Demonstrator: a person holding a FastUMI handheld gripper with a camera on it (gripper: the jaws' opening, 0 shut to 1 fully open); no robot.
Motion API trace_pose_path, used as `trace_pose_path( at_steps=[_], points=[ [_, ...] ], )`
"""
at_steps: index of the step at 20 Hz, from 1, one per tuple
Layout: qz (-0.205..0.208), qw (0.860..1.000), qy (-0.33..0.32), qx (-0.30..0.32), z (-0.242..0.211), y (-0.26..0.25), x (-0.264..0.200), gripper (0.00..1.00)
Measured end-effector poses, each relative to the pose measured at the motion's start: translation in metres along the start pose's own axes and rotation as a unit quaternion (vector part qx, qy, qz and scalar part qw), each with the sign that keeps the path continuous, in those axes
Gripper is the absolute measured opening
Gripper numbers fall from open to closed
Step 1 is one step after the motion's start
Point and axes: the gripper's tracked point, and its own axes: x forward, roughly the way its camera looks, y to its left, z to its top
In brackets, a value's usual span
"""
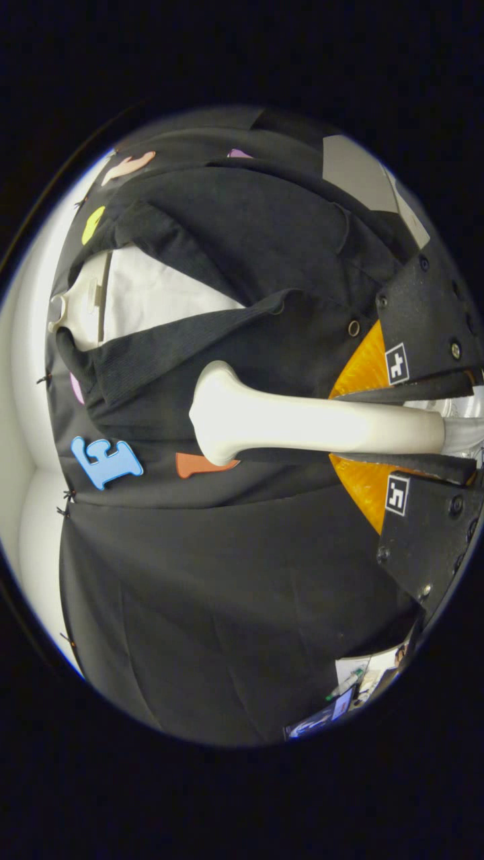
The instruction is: Iron the clothes twice with a garment steamer, once on the left side and once on the right side.
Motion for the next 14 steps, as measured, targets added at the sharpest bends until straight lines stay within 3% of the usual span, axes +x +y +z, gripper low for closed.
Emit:
trace_pose_path(
  at_steps=[14],
  points=[
    [-0.003,0.999,0.053,0.006,-0.070,-0.011,0.005,0.35]
  ],
)
